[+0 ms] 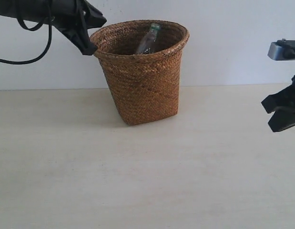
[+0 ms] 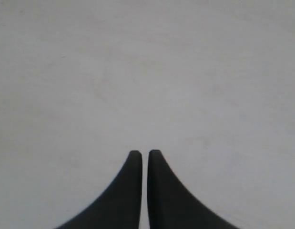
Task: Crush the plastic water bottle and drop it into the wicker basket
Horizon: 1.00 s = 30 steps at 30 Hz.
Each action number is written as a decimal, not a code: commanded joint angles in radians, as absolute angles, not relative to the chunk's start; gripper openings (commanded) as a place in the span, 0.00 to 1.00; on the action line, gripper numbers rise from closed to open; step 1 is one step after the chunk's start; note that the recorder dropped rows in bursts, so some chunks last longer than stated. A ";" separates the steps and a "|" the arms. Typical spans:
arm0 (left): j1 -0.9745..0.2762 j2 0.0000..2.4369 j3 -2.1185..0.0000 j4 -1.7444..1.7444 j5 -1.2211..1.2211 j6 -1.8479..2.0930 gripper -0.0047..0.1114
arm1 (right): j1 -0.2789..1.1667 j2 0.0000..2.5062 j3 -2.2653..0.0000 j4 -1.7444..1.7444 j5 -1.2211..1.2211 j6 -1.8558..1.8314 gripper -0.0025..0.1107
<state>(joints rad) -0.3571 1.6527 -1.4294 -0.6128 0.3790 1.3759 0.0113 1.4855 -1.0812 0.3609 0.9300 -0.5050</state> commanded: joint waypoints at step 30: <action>-0.191 0.985 -0.878 -0.033 0.604 0.277 0.08 | 0.010 0.865 -0.784 0.143 0.650 -0.192 0.02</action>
